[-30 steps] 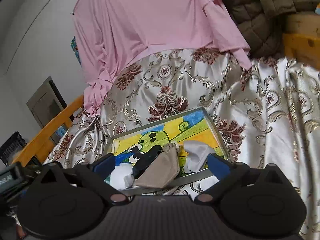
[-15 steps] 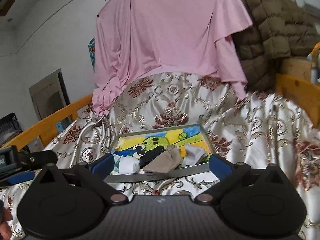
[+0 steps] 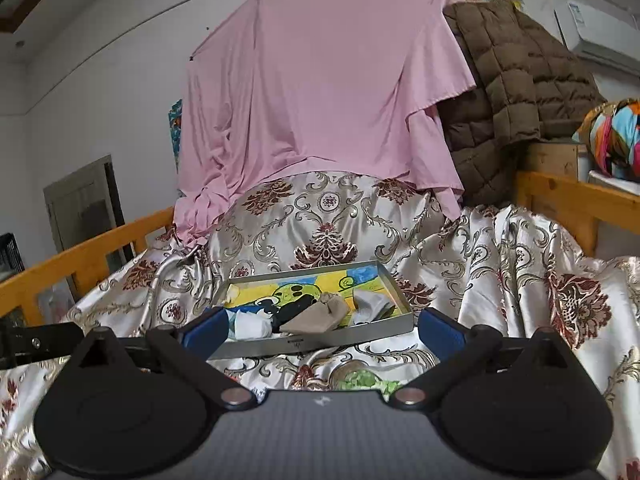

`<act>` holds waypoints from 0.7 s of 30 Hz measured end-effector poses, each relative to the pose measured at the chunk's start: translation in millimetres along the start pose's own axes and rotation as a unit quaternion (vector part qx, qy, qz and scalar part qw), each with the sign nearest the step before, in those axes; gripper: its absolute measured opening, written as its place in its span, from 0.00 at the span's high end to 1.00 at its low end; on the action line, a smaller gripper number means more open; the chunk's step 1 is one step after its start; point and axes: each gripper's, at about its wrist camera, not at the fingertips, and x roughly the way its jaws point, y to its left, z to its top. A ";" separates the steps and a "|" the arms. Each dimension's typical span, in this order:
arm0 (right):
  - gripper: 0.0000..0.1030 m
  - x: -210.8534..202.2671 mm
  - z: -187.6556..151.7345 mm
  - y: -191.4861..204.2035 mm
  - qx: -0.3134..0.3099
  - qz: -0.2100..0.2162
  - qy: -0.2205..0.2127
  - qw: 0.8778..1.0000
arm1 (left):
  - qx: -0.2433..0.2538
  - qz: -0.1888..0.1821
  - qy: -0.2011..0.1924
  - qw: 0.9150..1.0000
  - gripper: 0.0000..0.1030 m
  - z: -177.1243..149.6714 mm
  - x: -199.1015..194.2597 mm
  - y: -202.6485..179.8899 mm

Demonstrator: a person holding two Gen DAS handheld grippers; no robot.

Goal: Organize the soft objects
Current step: 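Move both grippers back toward the striped towel and white muslin cloth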

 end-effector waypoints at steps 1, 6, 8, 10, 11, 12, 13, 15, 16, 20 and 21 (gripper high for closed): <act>0.00 -2.9 -2.9 2.7 -0.005 0.000 0.000 1.000 | 0.002 -0.001 0.000 1.000 0.01 -2.9 -2.6 2.8; 0.00 -18.2 -18.6 13.7 -0.021 -0.010 -0.003 1.000 | 0.027 0.007 -0.018 0.999 0.01 -20.4 -15.5 14.3; 0.00 -26.0 -22.7 19.2 -0.028 -0.015 -0.012 0.999 | 0.033 0.011 -0.020 0.999 0.01 -25.6 -18.8 18.6; 0.00 -32.6 -26.7 22.9 -0.033 -0.017 -0.019 0.999 | 0.034 0.011 -0.019 0.999 0.01 -28.8 -21.3 23.5; 0.00 -35.4 -28.7 24.2 -0.036 -0.017 -0.019 0.999 | 0.033 0.011 -0.018 0.999 0.01 -29.3 -22.3 25.6; 0.00 -38.2 -31.6 26.2 -0.039 -0.018 -0.018 0.999 | 0.032 0.011 -0.016 0.999 0.01 -29.9 -23.2 27.5; 0.00 -40.5 -34.2 27.4 -0.041 -0.018 -0.017 0.999 | 0.032 0.011 -0.015 0.999 0.01 -30.1 -23.5 28.3; 0.00 -44.8 -39.9 30.3 -0.047 -0.019 -0.012 0.999 | 0.042 0.005 -0.008 0.999 0.01 -31.0 -25.1 29.5; 0.00 -46.9 -43.1 31.9 -0.052 -0.020 -0.008 0.998 | 0.055 0.001 -0.003 0.998 0.01 -32.0 -26.1 30.1; 0.00 -53.4 -54.2 36.2 -0.069 -0.022 0.009 0.997 | 0.119 -0.015 0.023 0.993 0.01 -36.2 -26.8 30.3; 0.00 -54.7 -57.5 37.7 -0.072 -0.022 0.015 0.997 | 0.132 -0.020 0.027 0.991 0.01 -37.2 -27.0 30.4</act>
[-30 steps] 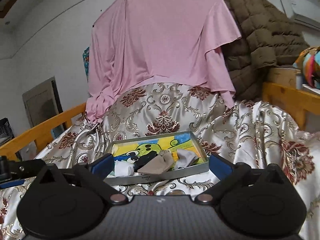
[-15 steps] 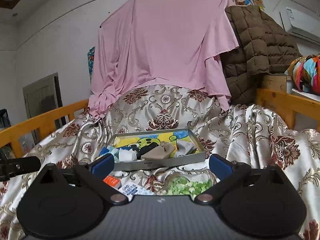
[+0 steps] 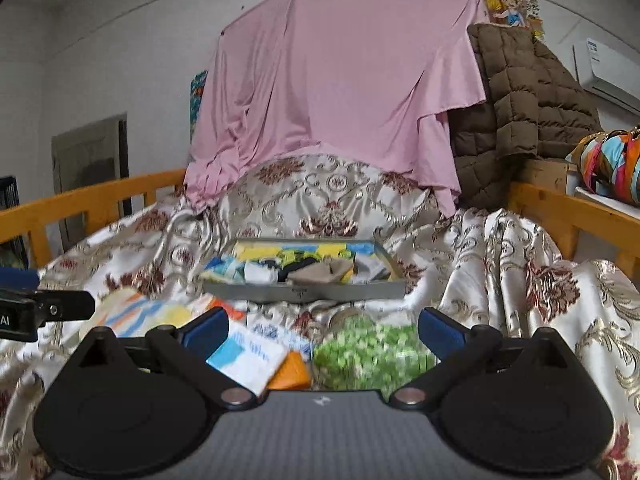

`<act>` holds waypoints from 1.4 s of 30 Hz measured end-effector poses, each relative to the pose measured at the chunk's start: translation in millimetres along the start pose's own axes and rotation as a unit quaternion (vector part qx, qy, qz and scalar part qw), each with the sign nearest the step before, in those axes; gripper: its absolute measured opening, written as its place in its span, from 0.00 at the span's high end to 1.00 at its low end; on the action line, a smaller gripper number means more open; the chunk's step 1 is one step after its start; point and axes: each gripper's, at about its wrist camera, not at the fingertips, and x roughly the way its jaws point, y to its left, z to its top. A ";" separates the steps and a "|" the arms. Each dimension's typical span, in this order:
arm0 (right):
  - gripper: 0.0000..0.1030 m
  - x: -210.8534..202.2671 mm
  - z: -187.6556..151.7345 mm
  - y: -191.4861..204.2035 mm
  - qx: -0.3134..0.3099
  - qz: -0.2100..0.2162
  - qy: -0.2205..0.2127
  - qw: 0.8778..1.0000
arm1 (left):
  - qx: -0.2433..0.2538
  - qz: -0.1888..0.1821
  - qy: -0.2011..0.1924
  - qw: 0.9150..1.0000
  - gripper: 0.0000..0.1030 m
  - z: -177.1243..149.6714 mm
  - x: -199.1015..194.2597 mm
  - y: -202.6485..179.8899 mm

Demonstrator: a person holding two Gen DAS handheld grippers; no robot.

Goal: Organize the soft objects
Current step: 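Move both grippers back toward the striped towel and white muslin cloth, then lower the left gripper onto the striped towel and close it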

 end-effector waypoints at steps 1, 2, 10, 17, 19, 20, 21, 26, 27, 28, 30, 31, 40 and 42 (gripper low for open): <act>0.00 -1.1 -2.6 2.4 -0.004 0.000 0.006 1.000 | 0.011 -0.005 0.003 1.000 0.01 -1.3 0.0 -0.5; 0.00 -2.2 -4.9 5.3 -0.009 0.000 0.010 1.000 | 0.021 -0.010 0.005 1.000 0.01 -2.6 0.1 -0.7; 0.00 -2.6 -32.2 43.1 -0.084 0.006 0.064 0.994 | 0.061 -0.028 0.048 0.997 0.01 -29.9 2.1 5.3; 0.00 -0.1 -41.3 63.0 -0.127 0.036 0.064 0.989 | 0.034 0.021 0.086 0.995 0.01 -30.6 13.6 20.1; 0.00 2.5 -40.4 64.7 -0.127 0.042 0.064 0.989 | 0.024 0.034 0.102 0.994 0.01 -31.7 18.3 24.7; 0.00 4.5 -40.0 65.2 -0.127 0.044 0.064 0.989 | 0.016 0.038 0.111 0.993 0.01 -31.9 20.4 27.1; 0.00 5.9 -40.5 66.7 -0.128 0.047 0.064 0.989 | 0.009 0.040 0.116 0.992 0.01 -31.2 22.1 29.2; 0.00 9.7 -41.2 69.1 -0.133 0.060 0.065 0.987 | -0.018 0.049 0.124 0.991 0.01 -28.4 25.2 34.3; 0.00 10.6 -41.3 69.4 -0.134 0.062 0.065 0.987 | -0.018 0.054 0.123 0.991 0.01 -27.7 25.9 34.6; 0.00 11.4 -41.6 70.2 -0.135 0.063 0.065 0.987 | -0.017 0.059 0.122 0.991 0.01 -27.3 26.8 33.6; 0.00 11.4 -43.2 71.5 -0.139 0.063 0.057 0.987 | -0.014 0.064 0.118 0.991 0.01 -26.0 26.9 32.7; 0.00 11.6 -44.0 72.7 -0.144 0.061 0.052 0.986 | -0.015 0.065 0.118 0.991 0.01 -25.0 27.1 32.5; 0.00 18.6 -49.3 81.1 -0.169 0.070 0.045 0.982 | -0.038 0.062 0.114 0.991 0.01 -20.4 33.5 36.1; 0.00 20.5 -49.2 81.7 -0.171 0.079 0.047 0.981 | -0.041 0.060 0.113 0.991 0.01 -19.4 36.0 37.0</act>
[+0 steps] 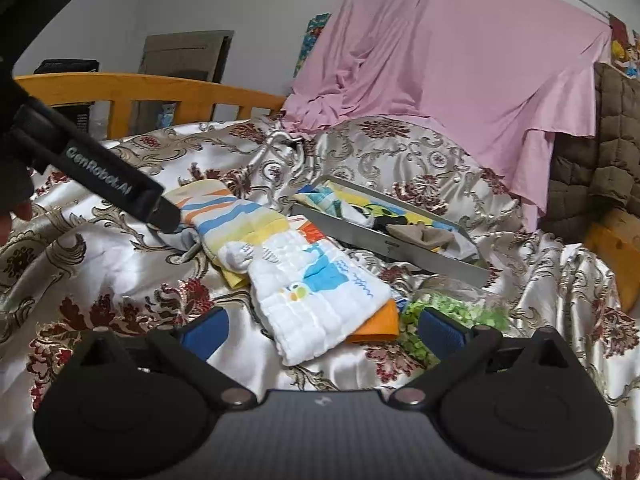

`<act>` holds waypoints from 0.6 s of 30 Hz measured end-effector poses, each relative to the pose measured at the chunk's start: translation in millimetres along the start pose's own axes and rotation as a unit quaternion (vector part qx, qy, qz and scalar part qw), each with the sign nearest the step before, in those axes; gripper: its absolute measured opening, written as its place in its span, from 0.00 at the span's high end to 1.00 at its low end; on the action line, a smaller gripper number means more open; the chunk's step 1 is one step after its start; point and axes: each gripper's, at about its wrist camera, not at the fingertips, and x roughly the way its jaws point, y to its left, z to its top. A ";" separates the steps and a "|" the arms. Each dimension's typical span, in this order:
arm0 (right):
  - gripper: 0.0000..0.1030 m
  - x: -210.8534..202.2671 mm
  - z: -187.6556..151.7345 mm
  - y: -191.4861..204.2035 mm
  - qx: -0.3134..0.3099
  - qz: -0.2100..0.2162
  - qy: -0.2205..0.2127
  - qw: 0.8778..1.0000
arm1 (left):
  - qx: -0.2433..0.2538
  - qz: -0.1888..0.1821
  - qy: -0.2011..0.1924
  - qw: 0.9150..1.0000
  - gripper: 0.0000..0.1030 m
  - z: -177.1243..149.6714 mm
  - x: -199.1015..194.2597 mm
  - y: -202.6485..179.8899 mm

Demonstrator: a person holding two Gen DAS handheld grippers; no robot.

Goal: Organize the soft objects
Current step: 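Lower the left gripper onto the striped towel and close it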

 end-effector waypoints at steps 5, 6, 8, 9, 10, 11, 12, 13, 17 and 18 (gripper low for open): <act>0.00 13.0 10.9 -1.2 -0.042 0.016 -0.026 0.999 | -0.011 -0.023 -0.006 1.000 0.01 2.9 7.7 0.8; 0.00 17.2 13.0 -3.0 -0.048 0.018 -0.030 0.998 | -0.012 -0.028 -0.008 0.999 0.01 3.3 10.3 0.5; 0.00 27.1 16.8 -6.7 -0.059 0.033 -0.034 0.997 | -0.009 -0.033 -0.009 0.999 0.01 5.3 16.0 -1.1; 0.00 33.6 18.3 -9.3 -0.065 0.045 -0.035 0.996 | -0.006 -0.034 -0.011 0.999 0.01 6.9 19.2 -1.8; 0.00 39.7 19.4 -11.7 -0.073 0.053 -0.034 0.995 | -0.003 -0.036 -0.014 0.999 0.01 8.9 22.5 -1.9; 0.00 45.4 20.1 -13.1 -0.081 0.060 -0.032 0.994 | 0.002 -0.038 -0.019 0.999 0.01 11.0 25.7 -2.4; 0.00 51.6 20.7 -14.7 -0.087 0.064 -0.031 0.994 | 0.008 -0.039 -0.025 0.999 0.01 12.9 28.4 -2.8; 0.00 57.9 21.2 -17.6 -0.090 0.068 -0.030 0.993 | 0.015 -0.039 -0.032 0.999 0.01 14.4 31.1 -3.0; 0.00 78.2 21.0 -24.1 -0.089 0.087 -0.014 0.992 | 0.037 -0.047 -0.050 0.997 0.01 17.5 46.6 -1.8; 0.00 81.3 20.3 -25.4 -0.085 0.089 -0.009 0.992 | 0.036 -0.054 -0.048 0.997 0.01 18.1 51.7 -0.3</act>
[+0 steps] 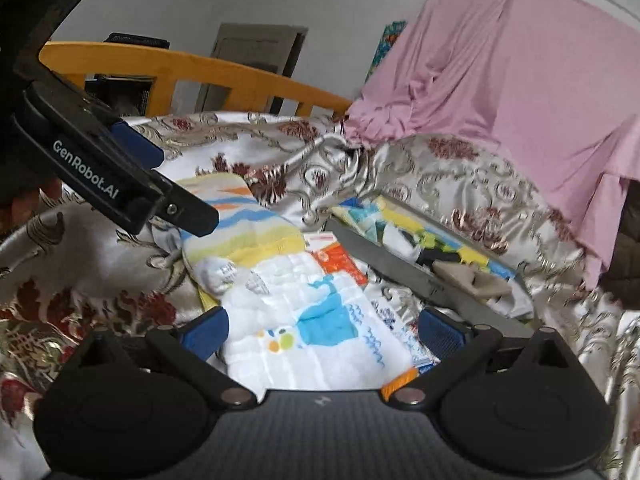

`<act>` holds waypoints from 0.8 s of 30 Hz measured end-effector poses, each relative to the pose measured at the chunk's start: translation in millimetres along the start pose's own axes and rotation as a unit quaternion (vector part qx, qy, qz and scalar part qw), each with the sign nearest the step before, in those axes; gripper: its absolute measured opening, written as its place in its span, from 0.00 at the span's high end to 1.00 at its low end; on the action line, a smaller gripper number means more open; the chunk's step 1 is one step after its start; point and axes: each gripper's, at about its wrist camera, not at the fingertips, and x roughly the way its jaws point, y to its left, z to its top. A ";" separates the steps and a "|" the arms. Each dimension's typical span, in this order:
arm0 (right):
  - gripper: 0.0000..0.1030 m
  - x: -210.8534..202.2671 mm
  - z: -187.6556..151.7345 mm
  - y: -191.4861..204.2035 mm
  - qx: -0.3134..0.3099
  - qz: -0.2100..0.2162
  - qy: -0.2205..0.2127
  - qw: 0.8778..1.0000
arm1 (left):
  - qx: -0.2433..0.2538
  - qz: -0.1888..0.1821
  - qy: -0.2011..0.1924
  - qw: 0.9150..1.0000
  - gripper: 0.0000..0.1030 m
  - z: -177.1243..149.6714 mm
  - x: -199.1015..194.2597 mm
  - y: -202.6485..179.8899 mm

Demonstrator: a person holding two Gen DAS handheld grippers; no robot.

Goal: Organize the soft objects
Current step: 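Lower the left gripper onto the striped towel and close it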

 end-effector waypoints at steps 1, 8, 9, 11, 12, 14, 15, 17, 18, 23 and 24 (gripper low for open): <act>0.00 2.6 -1.0 -2.0 0.007 0.003 0.004 1.000 | -0.004 -0.007 0.003 1.000 0.01 -0.1 4.8 2.3; 0.00 7.7 -3.2 -5.2 0.022 0.007 0.013 1.000 | -0.094 -0.036 0.029 0.995 0.01 -0.8 33.5 23.7; 0.00 9.5 -3.6 -5.7 0.025 0.008 0.017 1.000 | -0.112 -0.042 0.032 0.992 0.01 -0.5 38.1 27.1; 0.00 13.5 -4.7 -7.5 0.032 0.010 0.024 0.999 | -0.132 -0.046 0.035 0.990 0.01 -1.3 46.0 31.6; 0.00 14.9 -5.4 -7.7 0.035 0.011 0.027 0.999 | -0.140 -0.046 0.039 0.988 0.01 -1.3 50.6 33.5; 0.00 18.7 -6.3 -9.3 0.040 0.011 0.032 0.999 | -0.146 -0.049 0.043 0.987 0.02 -2.4 57.1 35.6; 0.00 20.7 -6.8 -9.7 0.042 0.012 0.033 0.998 | -0.146 -0.053 0.044 0.987 0.04 -2.7 59.4 36.5; 0.00 22.6 -7.7 -10.5 0.046 0.013 0.036 0.998 | -0.145 -0.062 0.044 0.987 0.10 -3.8 60.3 36.0; 0.00 23.0 -8.2 -10.2 0.047 0.014 0.037 0.998 | -0.140 -0.067 0.042 0.987 0.11 -3.9 59.9 34.5; 0.00 27.1 -11.4 -8.9 0.051 0.016 0.048 0.997 | -0.113 -0.081 0.044 0.989 0.39 -2.6 57.5 26.5; 0.00 27.7 -11.8 -8.5 0.050 0.015 0.049 0.997 | -0.111 -0.077 0.046 0.990 0.43 -2.3 57.7 26.4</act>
